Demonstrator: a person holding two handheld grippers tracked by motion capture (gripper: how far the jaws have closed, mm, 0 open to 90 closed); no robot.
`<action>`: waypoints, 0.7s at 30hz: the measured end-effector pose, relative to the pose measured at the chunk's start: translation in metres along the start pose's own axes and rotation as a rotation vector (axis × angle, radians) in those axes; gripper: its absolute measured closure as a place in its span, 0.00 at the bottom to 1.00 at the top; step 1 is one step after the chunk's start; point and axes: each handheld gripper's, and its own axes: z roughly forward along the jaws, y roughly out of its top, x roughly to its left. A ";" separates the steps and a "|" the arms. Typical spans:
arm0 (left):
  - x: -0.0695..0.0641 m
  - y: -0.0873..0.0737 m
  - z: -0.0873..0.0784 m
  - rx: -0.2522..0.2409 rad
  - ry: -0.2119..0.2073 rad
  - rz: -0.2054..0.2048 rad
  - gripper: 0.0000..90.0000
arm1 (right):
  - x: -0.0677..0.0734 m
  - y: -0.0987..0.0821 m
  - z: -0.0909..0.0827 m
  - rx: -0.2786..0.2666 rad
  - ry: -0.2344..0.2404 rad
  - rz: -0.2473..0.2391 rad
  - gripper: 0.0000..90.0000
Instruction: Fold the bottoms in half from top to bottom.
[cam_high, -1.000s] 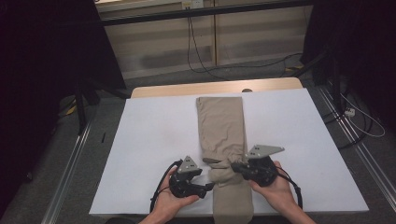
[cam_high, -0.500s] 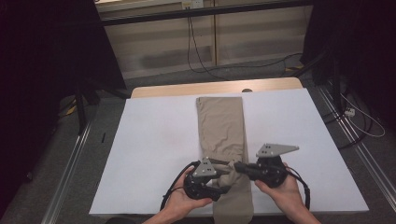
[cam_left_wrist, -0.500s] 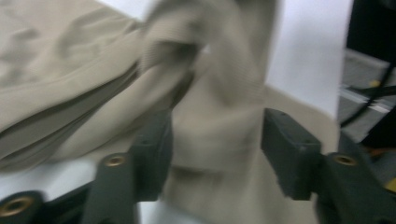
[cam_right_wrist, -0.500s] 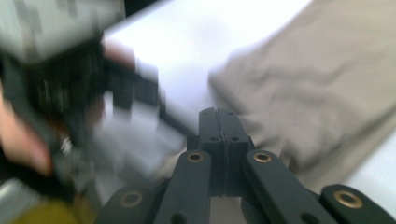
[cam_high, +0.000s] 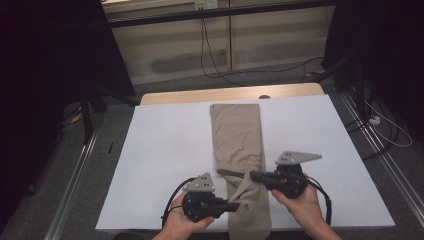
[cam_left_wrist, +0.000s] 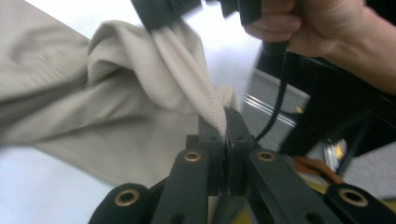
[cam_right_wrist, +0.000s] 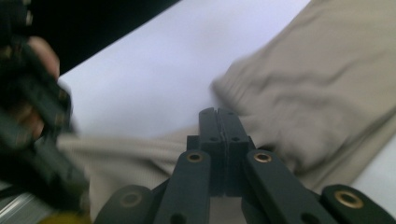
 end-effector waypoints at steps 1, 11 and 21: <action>-0.003 -0.005 0.001 0.023 -0.010 -0.009 0.98 | 0.003 -0.010 -0.002 0.025 0.003 0.008 0.99; -0.011 -0.020 0.016 0.121 -0.018 0.000 0.72 | 0.017 -0.064 -0.004 0.224 -0.047 0.005 0.99; 0.031 -0.004 0.041 0.135 0.192 0.002 0.63 | 0.001 -0.066 -0.018 0.233 -0.136 0.009 0.96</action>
